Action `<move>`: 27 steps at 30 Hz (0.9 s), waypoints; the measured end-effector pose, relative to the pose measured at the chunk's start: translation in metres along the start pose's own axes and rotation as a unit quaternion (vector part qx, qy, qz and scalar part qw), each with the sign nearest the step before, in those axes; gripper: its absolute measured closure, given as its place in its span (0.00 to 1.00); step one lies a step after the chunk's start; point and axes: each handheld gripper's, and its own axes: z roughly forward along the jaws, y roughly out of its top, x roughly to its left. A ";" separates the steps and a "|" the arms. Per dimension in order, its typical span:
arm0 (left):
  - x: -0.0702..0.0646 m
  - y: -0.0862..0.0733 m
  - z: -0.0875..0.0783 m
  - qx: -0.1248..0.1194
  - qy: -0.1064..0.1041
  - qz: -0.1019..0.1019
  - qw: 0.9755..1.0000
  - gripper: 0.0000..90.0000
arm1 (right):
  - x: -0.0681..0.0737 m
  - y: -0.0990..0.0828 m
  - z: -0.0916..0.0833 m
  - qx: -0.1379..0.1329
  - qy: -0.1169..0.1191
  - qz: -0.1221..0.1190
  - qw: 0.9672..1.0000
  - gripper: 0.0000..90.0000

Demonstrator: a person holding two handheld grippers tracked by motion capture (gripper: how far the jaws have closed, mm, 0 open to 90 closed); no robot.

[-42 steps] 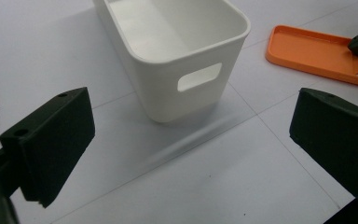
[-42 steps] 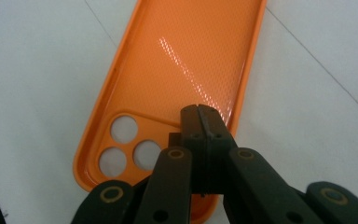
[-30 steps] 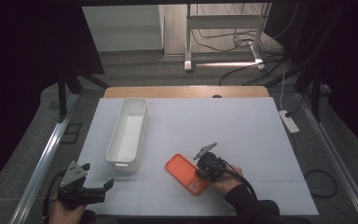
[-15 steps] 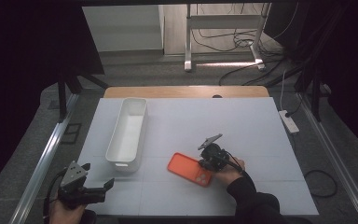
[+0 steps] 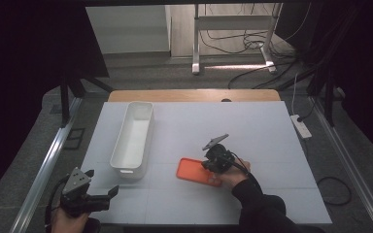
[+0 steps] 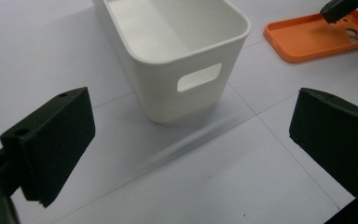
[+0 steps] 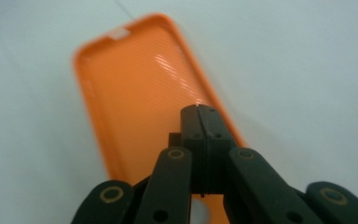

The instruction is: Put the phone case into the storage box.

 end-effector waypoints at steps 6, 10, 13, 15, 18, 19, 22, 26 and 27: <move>0.000 0.000 0.000 0.000 0.000 0.000 1.000 0.01 | 0.020 0.013 0.011 -0.003 0.030 -0.016 0.999 0.99; 0.000 0.000 0.000 0.000 -0.001 -0.001 1.000 0.01 | 0.034 0.022 0.025 0.003 0.046 -0.024 0.999 0.99; 0.000 0.000 0.000 0.002 0.000 0.000 1.000 0.01 | 0.040 0.025 0.031 0.004 0.053 -0.030 0.998 0.99; 0.000 0.000 0.001 0.002 0.001 0.000 1.000 0.01 | 0.045 0.027 0.034 0.006 0.054 -0.034 0.998 0.99; -0.001 0.000 0.001 0.006 0.003 0.002 1.000 0.01 | 0.048 0.028 0.037 0.010 0.047 -0.038 0.998 0.99; -0.001 0.000 0.001 0.006 0.003 0.002 1.000 0.01 | 0.048 0.028 0.037 0.011 0.050 -0.037 0.998 0.99; 0.000 0.000 0.001 0.006 0.003 0.001 1.000 0.01 | 0.049 0.026 0.036 0.016 0.060 -0.031 0.998 0.99; -0.001 0.000 0.001 0.006 0.003 0.001 1.000 0.01 | 0.054 0.023 0.034 0.021 0.063 -0.039 0.997 0.99; -0.001 0.000 0.001 0.006 0.003 0.002 1.000 0.01 | 0.056 0.021 0.033 0.022 0.067 -0.039 0.997 0.99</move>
